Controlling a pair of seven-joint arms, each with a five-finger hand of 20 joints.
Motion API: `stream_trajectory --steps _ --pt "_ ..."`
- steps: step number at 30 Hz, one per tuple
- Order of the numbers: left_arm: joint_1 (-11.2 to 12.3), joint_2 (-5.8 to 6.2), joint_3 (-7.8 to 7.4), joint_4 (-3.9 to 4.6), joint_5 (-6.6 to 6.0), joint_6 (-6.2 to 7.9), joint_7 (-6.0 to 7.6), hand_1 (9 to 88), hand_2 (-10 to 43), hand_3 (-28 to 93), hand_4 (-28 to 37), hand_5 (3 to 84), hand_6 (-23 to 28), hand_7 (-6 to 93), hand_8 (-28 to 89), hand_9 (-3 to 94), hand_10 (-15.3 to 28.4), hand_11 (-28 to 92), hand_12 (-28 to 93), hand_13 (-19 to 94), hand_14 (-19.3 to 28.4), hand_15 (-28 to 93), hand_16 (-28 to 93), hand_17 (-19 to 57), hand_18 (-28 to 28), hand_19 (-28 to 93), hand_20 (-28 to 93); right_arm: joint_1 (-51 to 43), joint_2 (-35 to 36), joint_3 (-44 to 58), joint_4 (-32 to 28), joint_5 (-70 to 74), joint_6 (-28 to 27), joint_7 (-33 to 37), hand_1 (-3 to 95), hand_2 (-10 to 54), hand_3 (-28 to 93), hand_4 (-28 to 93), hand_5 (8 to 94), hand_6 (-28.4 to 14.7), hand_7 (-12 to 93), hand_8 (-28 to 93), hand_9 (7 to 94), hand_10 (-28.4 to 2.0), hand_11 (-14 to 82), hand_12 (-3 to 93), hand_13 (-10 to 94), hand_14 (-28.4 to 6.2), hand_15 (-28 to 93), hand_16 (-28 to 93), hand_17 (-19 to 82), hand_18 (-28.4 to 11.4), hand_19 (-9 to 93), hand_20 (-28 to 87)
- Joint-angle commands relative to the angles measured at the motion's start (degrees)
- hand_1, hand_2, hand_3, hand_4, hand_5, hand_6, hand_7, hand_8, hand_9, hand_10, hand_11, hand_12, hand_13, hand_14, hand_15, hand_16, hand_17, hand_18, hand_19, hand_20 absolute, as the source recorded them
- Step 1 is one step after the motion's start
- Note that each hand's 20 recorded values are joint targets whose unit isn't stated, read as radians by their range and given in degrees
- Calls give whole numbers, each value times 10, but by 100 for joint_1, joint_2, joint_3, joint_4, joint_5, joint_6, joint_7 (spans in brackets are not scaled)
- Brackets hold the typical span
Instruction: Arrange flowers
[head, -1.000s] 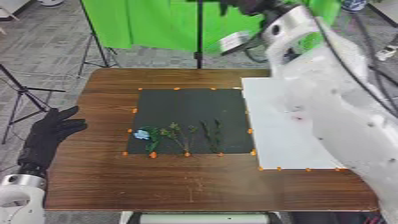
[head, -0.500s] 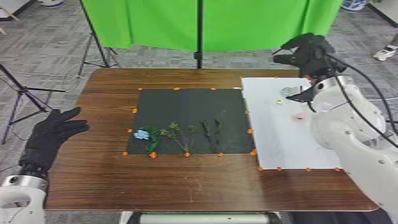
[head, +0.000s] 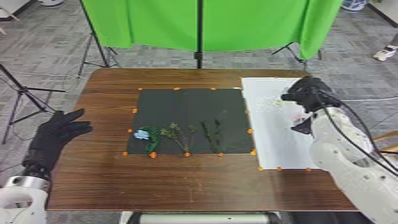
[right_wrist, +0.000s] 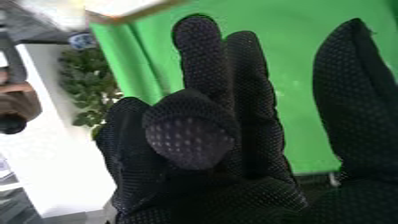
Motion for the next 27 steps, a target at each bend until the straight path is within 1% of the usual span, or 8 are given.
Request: stream_trajectory --steps 1,3,4,7,10,18,25,27 --pt "44 -87 27 34 59 -93 -66 166 144 586 -283 470 92 42 -45 510 174 173 114 430 208 222 -6 116 160 200 195 -7 12 -126 271 -303 -190 217 351 -95 637 -146 638 12 175 -92 760 -147 299 283 873 -44 643 309 587 -179 932 560" --pt "49 -99 23 37 60 -104 -66 166 144 587 -283 470 90 43 -45 510 174 173 114 429 208 221 -6 116 160 200 195 -22 29 -116 296 -260 -196 240 351 -95 639 -146 638 12 176 -93 759 -147 303 284 873 -44 644 309 587 -179 932 564" --pt "72 -109 8 23 62 -95 -69 165 144 588 -283 469 90 43 -45 509 174 173 114 429 208 222 -5 116 160 200 195 -20 24 -112 316 -309 -222 233 351 -95 639 -146 639 12 176 -93 759 -147 305 284 873 -44 644 310 587 -179 932 564" --pt "43 -102 18 38 63 -95 -68 165 143 588 -283 469 90 43 -46 509 173 173 114 429 208 221 -5 116 160 200 195 -71 71 -65 261 -355 -199 255 353 -95 638 -147 641 14 177 -94 759 -146 311 286 873 -44 645 310 588 -180 932 566" --pt "65 -121 -1 23 74 -102 -75 163 143 589 -283 469 90 43 -46 508 173 172 114 429 208 221 -5 116 160 199 194 -86 104 -71 232 -451 -248 269 353 -95 638 -147 642 15 179 -94 759 -146 314 287 873 -44 645 309 588 -180 932 568" --pt "90 -129 -25 3 71 -103 -115 164 142 588 -283 468 89 43 -46 508 173 172 114 429 208 220 -4 115 160 199 195 -218 82 -22 228 -609 -626 465 346 -95 643 -147 643 17 180 -97 753 -146 317 290 868 -45 649 312 585 -181 932 572" --pt "100 -146 -41 -2 76 -131 -137 163 142 589 -283 468 90 42 -46 507 173 172 114 429 208 219 -4 115 160 199 195 -353 -1 -115 397 -671 -757 537 339 -95 648 -148 636 18 172 -98 749 -148 313 288 866 -45 651 312 585 -180 932 572" --pt "137 -156 -53 -20 74 -117 -128 164 141 588 -283 468 89 43 -45 507 173 172 114 428 208 220 -4 115 160 199 195 -364 -54 -162 449 -683 -795 562 357 -95 652 -150 630 21 170 -98 745 -147 309 286 865 -44 652 312 585 -181 932 571"
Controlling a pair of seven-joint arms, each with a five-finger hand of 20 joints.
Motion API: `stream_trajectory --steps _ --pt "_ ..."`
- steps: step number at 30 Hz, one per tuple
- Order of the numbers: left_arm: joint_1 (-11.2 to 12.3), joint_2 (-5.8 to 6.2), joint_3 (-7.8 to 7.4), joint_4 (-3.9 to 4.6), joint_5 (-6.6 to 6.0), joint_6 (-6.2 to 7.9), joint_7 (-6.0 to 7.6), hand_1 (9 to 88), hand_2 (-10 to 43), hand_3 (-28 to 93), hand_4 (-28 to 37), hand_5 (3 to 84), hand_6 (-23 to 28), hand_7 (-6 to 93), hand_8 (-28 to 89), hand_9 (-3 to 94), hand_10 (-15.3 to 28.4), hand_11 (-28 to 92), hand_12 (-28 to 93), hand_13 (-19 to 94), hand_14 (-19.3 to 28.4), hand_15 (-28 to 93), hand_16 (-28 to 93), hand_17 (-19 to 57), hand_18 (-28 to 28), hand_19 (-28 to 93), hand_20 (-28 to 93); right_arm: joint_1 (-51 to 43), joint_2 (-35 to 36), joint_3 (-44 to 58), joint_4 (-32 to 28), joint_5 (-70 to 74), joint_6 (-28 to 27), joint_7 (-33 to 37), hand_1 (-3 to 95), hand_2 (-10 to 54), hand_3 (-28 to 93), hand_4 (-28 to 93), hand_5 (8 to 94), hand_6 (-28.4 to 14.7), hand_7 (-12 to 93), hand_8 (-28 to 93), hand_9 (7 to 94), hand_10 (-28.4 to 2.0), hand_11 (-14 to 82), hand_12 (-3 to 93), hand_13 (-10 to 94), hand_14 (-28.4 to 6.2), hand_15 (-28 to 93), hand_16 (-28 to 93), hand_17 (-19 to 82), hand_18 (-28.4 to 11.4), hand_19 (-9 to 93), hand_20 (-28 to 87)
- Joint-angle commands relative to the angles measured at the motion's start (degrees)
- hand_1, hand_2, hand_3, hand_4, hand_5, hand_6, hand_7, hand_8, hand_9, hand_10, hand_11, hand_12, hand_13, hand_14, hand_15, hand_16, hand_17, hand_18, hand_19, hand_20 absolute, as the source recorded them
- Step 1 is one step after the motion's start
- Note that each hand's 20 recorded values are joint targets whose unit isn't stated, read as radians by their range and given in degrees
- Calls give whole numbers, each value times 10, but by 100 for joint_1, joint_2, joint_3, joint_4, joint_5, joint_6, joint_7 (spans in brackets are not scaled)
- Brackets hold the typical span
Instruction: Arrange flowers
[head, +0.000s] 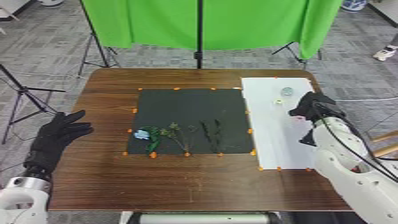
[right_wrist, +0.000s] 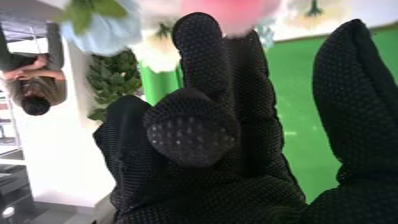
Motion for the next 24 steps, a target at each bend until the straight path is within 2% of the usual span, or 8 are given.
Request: stream_trajectory --steps 1,5,7,8,10,14,18,24 --pt "111 -80 -33 -5 33 -84 -70 165 141 588 -283 468 89 43 -45 508 173 172 114 428 208 220 -4 115 160 199 194 -215 -102 -148 186 -149 -89 180 364 -95 654 -152 630 21 170 -98 744 -146 307 285 864 -44 653 311 585 -181 932 571" --pt "118 -93 -38 -9 30 -69 -69 168 141 587 -283 468 89 44 -45 507 173 172 114 427 208 219 -3 115 160 199 194 -288 -155 -290 329 -187 552 116 438 -95 664 -182 624 28 174 -100 755 -135 307 279 873 -34 649 304 590 -174 932 562" --pt "122 -98 -45 -8 31 -65 -75 167 140 588 -283 468 89 44 -45 507 173 172 114 428 208 219 -4 115 160 199 194 -284 -171 -408 419 -199 1062 114 494 -95 610 -177 640 30 184 -82 786 -118 250 358 882 -28 644 305 598 -169 932 556" --pt "133 -101 -51 -11 26 -54 -69 167 140 588 -283 468 89 44 -45 507 174 172 114 427 208 218 -4 115 160 199 194 -276 -182 -447 435 -226 1219 133 571 -95 526 -156 678 24 200 -6 833 -101 172 429 895 -21 639 307 611 -162 932 551" --pt "155 -109 -69 -21 21 -59 -67 167 141 587 -283 468 88 44 -46 507 173 172 114 427 208 218 -4 115 160 198 194 -261 -176 -506 455 -247 1521 132 638 -95 493 -143 732 21 225 55 878 -87 138 467 916 -11 631 305 630 -155 932 553" --pt "196 -126 -95 -49 27 -44 -50 167 140 589 -283 468 88 44 -45 506 173 171 114 427 208 219 -3 114 160 196 193 -239 -127 -336 189 -319 1563 213 678 -95 500 -139 788 6 251 105 907 -83 136 475 933 -1 637 310 655 -147 932 567" --pt "245 -115 -137 -69 23 -18 -49 168 140 589 -283 467 88 44 -45 506 172 172 114 427 208 219 -4 114 160 197 194 -43 -2 3 -439 -439 1614 301 681 -95 505 -135 797 0 249 108 910 -84 134 478 935 1 637 313 659 -144 932 573" --pt "300 -83 -188 -102 -12 46 -29 173 147 579 -283 468 87 45 -46 507 172 172 114 427 208 219 -3 114 160 197 194 1111 326 -396 -1294 -202 1519 -116 681 -95 507 -129 801 -5 242 118 910 -85 132 484 933 4 637 323 659 -140 932 582"
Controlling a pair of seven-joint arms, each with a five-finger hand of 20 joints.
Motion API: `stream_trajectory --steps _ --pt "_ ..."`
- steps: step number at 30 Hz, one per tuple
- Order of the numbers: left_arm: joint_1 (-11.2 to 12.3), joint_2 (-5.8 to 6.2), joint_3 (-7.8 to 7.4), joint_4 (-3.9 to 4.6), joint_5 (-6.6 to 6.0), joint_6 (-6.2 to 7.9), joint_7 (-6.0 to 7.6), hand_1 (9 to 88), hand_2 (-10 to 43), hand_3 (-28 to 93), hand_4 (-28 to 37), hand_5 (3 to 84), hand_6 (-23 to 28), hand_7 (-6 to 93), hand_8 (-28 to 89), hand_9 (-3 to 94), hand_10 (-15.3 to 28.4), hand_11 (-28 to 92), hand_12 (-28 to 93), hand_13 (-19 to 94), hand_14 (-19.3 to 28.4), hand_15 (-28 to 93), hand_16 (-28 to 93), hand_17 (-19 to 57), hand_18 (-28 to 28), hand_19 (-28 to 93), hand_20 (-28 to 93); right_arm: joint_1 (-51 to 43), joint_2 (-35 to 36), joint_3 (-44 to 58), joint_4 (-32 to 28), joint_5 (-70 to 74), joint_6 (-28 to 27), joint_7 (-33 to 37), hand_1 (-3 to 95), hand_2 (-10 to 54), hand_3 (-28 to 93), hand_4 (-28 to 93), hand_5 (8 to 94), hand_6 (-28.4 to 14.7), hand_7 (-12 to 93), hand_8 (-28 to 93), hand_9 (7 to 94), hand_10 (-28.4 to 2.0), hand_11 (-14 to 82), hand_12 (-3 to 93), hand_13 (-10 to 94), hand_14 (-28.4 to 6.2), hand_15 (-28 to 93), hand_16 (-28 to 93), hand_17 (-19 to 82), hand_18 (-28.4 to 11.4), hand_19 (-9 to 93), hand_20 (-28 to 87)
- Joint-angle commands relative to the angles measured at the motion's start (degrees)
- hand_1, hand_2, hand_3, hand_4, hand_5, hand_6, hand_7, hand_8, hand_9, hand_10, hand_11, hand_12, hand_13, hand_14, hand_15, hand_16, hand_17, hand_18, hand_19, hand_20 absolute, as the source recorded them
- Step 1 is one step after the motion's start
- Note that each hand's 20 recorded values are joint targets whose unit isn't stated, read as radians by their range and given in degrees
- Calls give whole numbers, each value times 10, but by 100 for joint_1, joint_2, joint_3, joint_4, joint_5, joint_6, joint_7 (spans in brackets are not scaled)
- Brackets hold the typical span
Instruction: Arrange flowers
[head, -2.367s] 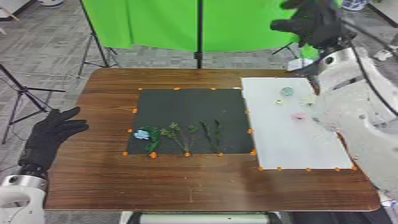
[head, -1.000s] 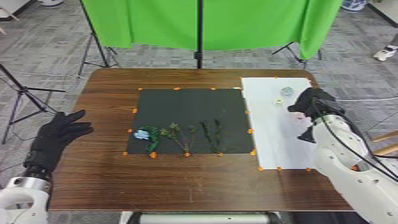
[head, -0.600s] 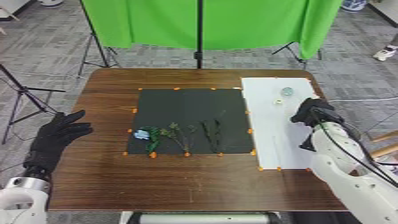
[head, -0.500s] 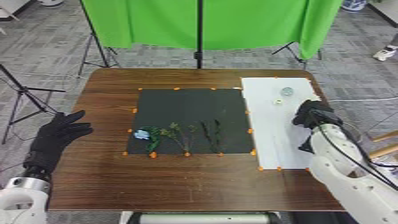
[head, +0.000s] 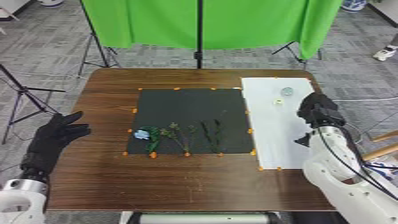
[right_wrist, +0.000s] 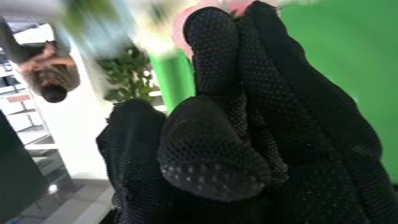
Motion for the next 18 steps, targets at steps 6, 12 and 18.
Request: stream_trajectory --steps 6,12,18 --pt "165 60 -83 -64 -8 57 -46 172 155 583 -283 469 86 46 -46 508 172 173 114 428 209 221 -4 115 161 200 195 3205 97 -1370 -1204 949 -411 -1011 682 -95 505 -127 802 -6 237 125 912 -85 127 483 930 4 638 330 657 -138 932 586" --pt "197 140 -113 -118 -7 122 -23 172 156 583 -283 471 87 45 -47 508 172 173 113 428 209 220 -5 115 161 200 194 4784 -822 -2521 -668 2090 -1463 -1672 681 -95 505 -127 802 -6 234 130 910 -86 124 485 925 4 641 334 653 -138 932 592" --pt "148 218 -80 -115 -4 144 -2 173 158 583 -283 471 87 47 -46 508 172 174 114 428 208 220 -4 115 161 200 194 5614 -1816 -3415 134 2499 -2237 -1994 682 -95 505 -130 800 -6 232 137 906 -87 121 488 920 2 643 337 647 -137 932 596"
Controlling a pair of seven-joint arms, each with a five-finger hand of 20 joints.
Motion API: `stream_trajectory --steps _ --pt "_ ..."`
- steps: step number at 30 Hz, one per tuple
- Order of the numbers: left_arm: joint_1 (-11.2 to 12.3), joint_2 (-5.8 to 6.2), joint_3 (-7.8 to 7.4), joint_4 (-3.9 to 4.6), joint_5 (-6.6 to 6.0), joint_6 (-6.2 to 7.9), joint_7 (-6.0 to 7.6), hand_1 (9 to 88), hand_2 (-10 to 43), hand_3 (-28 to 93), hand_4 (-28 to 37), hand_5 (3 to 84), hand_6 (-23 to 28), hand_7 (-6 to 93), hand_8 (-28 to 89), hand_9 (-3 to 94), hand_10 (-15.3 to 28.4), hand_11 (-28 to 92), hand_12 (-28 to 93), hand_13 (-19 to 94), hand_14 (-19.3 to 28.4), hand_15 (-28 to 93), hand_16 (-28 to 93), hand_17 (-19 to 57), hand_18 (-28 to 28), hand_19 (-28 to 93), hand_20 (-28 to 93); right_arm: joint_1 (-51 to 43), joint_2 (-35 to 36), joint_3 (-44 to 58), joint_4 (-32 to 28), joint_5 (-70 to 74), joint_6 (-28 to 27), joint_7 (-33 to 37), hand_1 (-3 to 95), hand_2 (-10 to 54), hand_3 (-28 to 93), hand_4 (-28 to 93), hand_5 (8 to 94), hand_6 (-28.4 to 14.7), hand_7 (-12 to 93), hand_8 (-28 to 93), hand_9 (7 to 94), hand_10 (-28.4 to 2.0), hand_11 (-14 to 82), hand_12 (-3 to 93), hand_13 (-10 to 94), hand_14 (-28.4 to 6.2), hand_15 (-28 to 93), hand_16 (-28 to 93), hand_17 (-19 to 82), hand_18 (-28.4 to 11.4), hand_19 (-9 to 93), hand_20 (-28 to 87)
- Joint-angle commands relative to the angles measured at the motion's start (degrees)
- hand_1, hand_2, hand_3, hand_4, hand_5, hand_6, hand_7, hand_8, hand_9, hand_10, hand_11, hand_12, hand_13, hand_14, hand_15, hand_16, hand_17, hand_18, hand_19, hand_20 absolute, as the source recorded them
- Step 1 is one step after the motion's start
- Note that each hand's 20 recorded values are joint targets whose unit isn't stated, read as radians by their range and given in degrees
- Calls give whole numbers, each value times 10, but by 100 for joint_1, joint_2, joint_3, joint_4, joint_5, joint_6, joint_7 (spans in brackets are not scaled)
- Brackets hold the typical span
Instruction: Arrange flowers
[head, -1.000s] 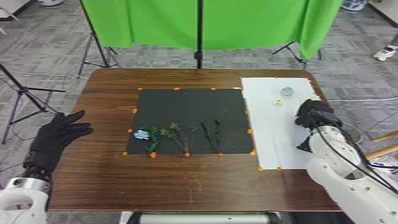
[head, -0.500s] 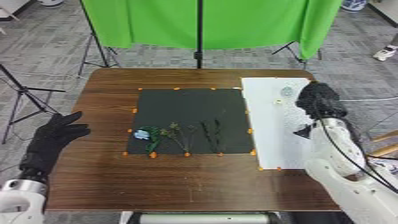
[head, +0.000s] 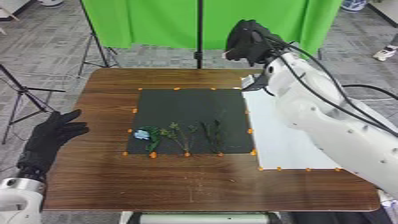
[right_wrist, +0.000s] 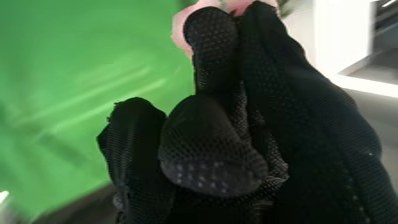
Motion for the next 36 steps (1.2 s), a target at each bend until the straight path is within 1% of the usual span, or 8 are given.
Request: stream_trajectory --steps 1,5,7,10,16,23,29,36 --pt "92 87 -9 -37 3 106 -8 173 158 582 -283 470 87 46 -47 508 172 174 114 428 208 220 -4 115 161 201 194 1659 -1633 -1016 839 346 -838 -525 682 -95 505 -130 800 -6 231 138 906 -87 120 487 919 2 643 338 646 -137 932 596" --pt "55 89 73 -27 -55 260 4 177 178 574 -283 470 87 46 -47 508 172 173 113 428 208 219 -5 115 161 200 194 1636 -2215 -1282 1212 252 -1148 -570 683 -95 506 -132 800 -5 230 139 906 -86 118 486 919 2 644 338 644 -138 932 597" --pt "17 85 196 -60 -125 558 -43 179 242 555 -283 472 85 48 -47 512 172 175 113 431 209 222 -5 116 161 203 195 1610 -2449 -1496 1399 254 -1147 -558 682 -95 506 -134 800 -5 229 138 906 -85 118 486 918 2 644 338 644 -138 932 597" --pt "-71 98 331 -18 -163 720 57 143 358 590 -283 484 82 56 -50 524 171 185 110 441 210 237 -10 126 157 213 198 1503 -2768 -1710 1655 149 -1251 -533 677 -95 512 -133 799 -4 230 138 906 -82 119 485 918 1 645 337 645 -139 932 596" --pt "-248 139 519 69 -248 937 224 126 384 640 -283 487 85 65 -53 532 171 198 110 453 207 251 -18 143 159 228 202 1255 -3209 -2035 2158 -80 -1271 -598 669 -95 528 -144 797 -3 234 136 905 -80 120 485 918 1 647 335 644 -140 932 596" --pt "-308 137 563 81 -238 879 184 134 383 637 -283 489 88 70 -54 534 172 206 107 454 207 255 -22 147 159 234 202 1095 -3508 -2196 2704 -429 -1208 -572 665 -95 539 -161 791 -3 241 135 901 -78 122 484 917 1 648 334 642 -139 932 597" --pt "-294 61 523 138 -228 552 211 132 377 644 -283 489 88 69 -55 533 171 205 106 454 207 256 -22 143 157 229 200 1023 -3604 -2161 3100 -507 -1094 -424 662 -95 543 -167 786 -2 244 132 901 -76 121 479 915 0 648 334 641 -140 932 597" --pt "-196 -57 509 129 -217 525 245 139 365 649 -283 489 88 66 -55 531 169 200 106 452 207 254 -22 141 156 226 201 916 -3643 -2145 3271 -602 -1050 -349 645 -95 562 -166 774 1 247 118 902 -78 109 458 914 -1 645 334 639 -142 932 594"
